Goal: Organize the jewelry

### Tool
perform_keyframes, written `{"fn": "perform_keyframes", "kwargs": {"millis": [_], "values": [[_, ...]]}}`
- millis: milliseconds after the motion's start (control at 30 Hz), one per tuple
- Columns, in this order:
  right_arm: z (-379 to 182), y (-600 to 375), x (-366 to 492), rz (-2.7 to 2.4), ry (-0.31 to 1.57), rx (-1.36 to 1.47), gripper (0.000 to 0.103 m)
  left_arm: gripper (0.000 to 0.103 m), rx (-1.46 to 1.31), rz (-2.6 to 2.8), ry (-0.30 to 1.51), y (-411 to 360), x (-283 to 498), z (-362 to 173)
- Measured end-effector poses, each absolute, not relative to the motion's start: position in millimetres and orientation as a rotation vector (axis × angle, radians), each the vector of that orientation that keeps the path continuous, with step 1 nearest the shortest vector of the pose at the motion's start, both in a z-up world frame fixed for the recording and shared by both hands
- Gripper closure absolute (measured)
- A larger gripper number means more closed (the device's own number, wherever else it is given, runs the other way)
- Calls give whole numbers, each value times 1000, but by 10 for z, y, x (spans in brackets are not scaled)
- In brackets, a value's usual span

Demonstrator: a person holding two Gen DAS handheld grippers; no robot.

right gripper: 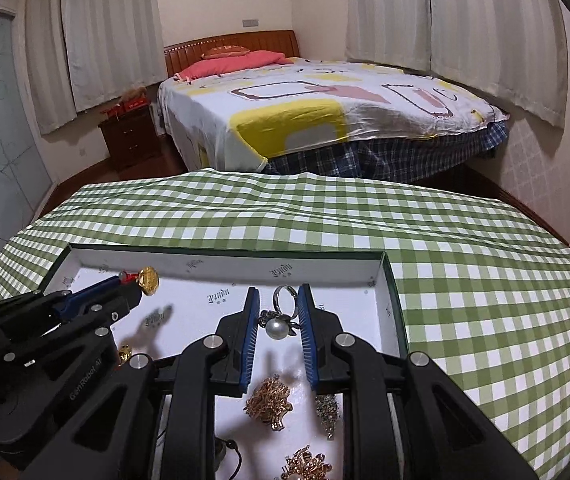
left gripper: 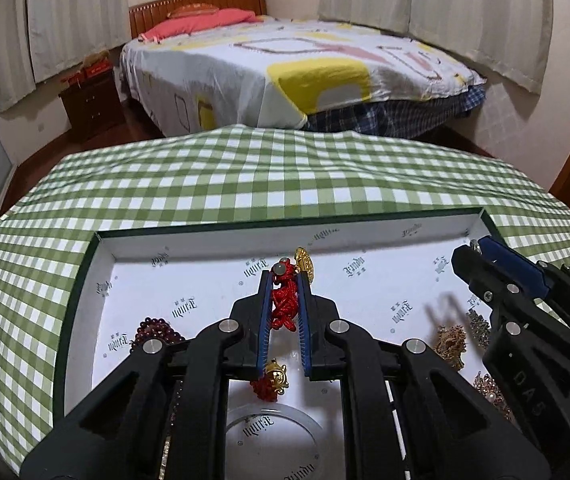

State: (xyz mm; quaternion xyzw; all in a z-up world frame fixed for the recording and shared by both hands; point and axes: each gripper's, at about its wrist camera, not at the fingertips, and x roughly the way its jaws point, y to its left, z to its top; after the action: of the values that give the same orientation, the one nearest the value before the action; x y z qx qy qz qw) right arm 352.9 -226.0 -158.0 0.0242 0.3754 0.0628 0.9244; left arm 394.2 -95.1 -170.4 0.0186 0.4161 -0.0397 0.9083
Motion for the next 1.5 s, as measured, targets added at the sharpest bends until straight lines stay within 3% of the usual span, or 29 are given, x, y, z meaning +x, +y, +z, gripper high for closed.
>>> {"fn": "perform_keyframes", "kwargs": {"millis": [567, 700, 800, 1067, 1500], "values": [[-1671, -2270, 3666, 129, 861, 58, 82, 86, 56, -81, 923, -971, 4015, -1788], [-1669, -2265, 3662, 130, 860, 53, 80, 71, 49, -79, 920, -952, 4006, -1779], [-1652, -2266, 3648, 124, 853, 49, 70, 66, 46, -79, 915, -955, 3991, -1771], [-1627, -2286, 3604, 113, 836, 52, 64, 52, 31, -77, 897, -928, 3946, -1732], [-1548, -2344, 3381, 78, 783, 56, 44, 29, 26, -49, 827, -816, 3717, -1622]]}}
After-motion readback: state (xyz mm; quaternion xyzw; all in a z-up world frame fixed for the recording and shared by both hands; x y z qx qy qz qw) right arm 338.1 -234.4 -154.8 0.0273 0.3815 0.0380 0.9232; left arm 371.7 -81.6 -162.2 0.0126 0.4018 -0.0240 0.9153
